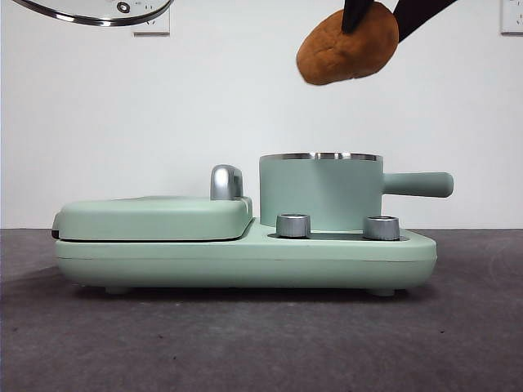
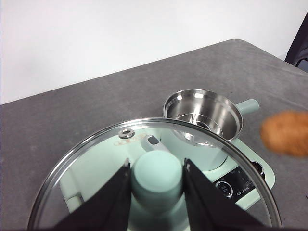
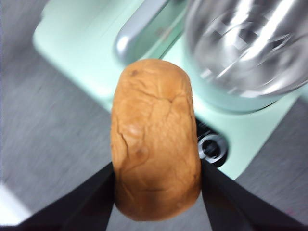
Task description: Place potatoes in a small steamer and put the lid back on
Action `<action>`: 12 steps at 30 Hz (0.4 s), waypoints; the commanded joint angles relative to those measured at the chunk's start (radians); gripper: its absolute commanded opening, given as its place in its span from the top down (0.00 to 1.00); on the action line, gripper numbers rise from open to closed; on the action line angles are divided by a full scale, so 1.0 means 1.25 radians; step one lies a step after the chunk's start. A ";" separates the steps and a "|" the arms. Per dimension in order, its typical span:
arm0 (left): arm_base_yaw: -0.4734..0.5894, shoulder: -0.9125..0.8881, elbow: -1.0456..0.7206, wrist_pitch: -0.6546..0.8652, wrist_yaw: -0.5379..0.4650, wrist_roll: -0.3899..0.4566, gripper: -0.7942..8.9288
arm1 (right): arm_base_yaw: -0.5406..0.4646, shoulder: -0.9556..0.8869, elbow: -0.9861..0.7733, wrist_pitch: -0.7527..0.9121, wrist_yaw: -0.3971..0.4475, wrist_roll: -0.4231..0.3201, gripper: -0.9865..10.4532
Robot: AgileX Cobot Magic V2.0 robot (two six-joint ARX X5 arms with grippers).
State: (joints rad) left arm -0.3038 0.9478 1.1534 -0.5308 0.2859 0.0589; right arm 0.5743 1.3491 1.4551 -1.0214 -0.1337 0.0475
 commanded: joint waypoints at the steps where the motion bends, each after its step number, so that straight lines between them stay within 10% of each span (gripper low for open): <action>1: -0.002 -0.003 0.016 0.024 -0.001 0.003 0.91 | -0.030 0.056 0.053 -0.001 0.001 -0.033 0.70; 12: -0.002 -0.001 0.016 0.024 -0.001 0.003 0.91 | -0.111 0.276 0.218 0.027 -0.003 -0.092 0.70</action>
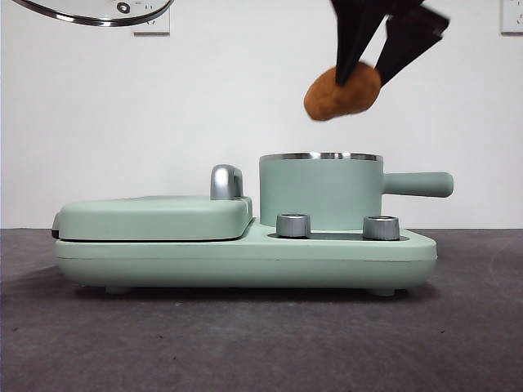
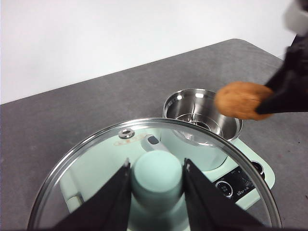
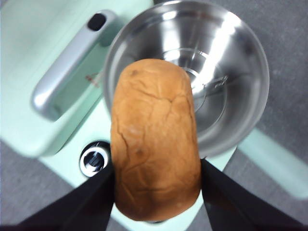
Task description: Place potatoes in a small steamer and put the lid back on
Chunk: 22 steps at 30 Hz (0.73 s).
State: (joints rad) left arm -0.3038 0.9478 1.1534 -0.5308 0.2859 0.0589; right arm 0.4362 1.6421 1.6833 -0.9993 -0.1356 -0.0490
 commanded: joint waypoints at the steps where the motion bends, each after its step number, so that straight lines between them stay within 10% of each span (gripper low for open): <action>1: -0.002 -0.001 0.016 0.025 -0.001 0.003 0.91 | -0.002 0.060 0.048 0.009 -0.002 -0.015 0.70; 22: -0.002 -0.001 0.016 0.024 -0.001 0.002 0.91 | -0.008 0.245 0.085 0.130 0.028 -0.027 0.70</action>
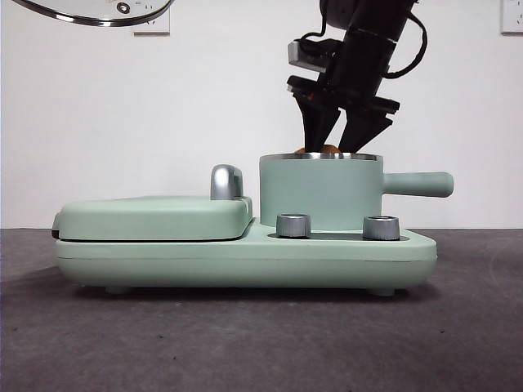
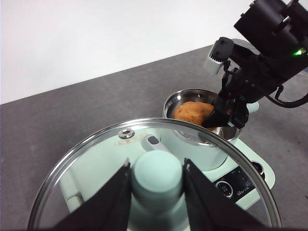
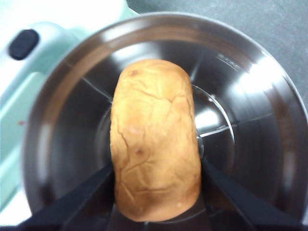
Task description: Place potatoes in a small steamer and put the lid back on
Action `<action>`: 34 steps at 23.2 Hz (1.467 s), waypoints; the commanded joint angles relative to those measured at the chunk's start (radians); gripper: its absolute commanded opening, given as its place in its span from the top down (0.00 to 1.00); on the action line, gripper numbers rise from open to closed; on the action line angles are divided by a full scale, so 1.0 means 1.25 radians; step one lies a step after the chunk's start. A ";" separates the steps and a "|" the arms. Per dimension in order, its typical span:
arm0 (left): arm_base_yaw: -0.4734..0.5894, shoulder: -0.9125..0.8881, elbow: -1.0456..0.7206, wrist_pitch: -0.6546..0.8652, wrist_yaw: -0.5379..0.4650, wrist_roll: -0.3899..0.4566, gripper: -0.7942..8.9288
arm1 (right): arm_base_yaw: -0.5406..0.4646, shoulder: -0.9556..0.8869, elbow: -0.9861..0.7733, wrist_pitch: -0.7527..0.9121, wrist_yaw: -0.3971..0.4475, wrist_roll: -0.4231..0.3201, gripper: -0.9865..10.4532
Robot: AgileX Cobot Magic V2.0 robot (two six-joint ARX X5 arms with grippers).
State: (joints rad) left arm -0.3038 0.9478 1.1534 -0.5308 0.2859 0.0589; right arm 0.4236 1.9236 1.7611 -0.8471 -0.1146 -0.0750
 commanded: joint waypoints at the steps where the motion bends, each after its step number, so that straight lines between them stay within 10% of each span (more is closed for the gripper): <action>1: -0.002 -0.001 0.016 0.024 -0.001 0.002 0.91 | 0.002 0.020 0.022 0.009 0.015 -0.006 0.70; 22: -0.002 -0.001 0.016 0.024 -0.001 0.000 0.91 | -0.001 0.024 0.023 -0.004 0.008 -0.009 0.60; 34: -0.003 -0.001 0.016 0.024 -0.001 0.000 0.91 | -0.002 -0.449 -0.258 0.103 0.008 -0.002 0.59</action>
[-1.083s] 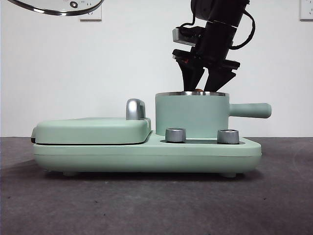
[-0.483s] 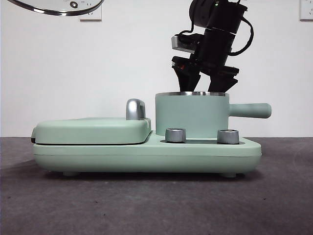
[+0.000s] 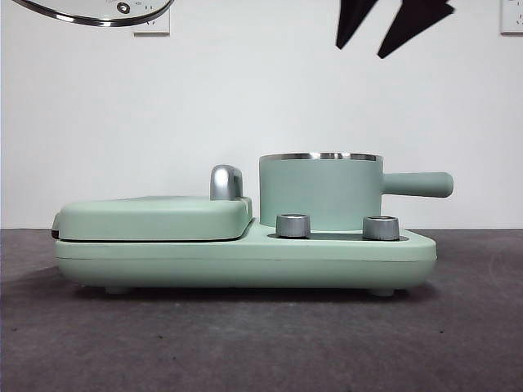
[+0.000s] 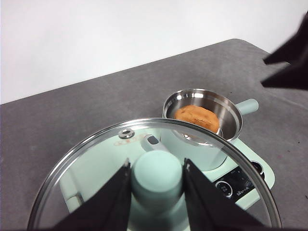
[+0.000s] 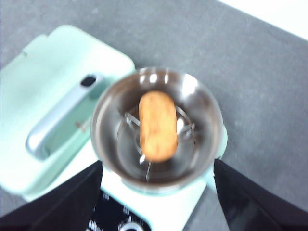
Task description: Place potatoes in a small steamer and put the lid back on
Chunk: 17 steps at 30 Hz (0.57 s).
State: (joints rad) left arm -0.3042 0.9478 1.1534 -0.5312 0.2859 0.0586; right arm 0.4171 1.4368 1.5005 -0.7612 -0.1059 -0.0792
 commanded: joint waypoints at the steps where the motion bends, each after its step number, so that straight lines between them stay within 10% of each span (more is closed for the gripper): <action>1: -0.003 -0.001 0.016 0.024 0.000 0.000 0.91 | 0.003 -0.104 -0.101 0.059 0.000 0.009 0.59; 17: -0.024 0.038 0.016 0.044 0.048 0.000 0.91 | 0.003 -0.561 -0.502 0.137 0.002 0.054 0.60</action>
State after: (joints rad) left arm -0.3267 0.9836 1.1534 -0.5201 0.3389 0.0586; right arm 0.4171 0.7444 0.8776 -0.6006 -0.1047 -0.0387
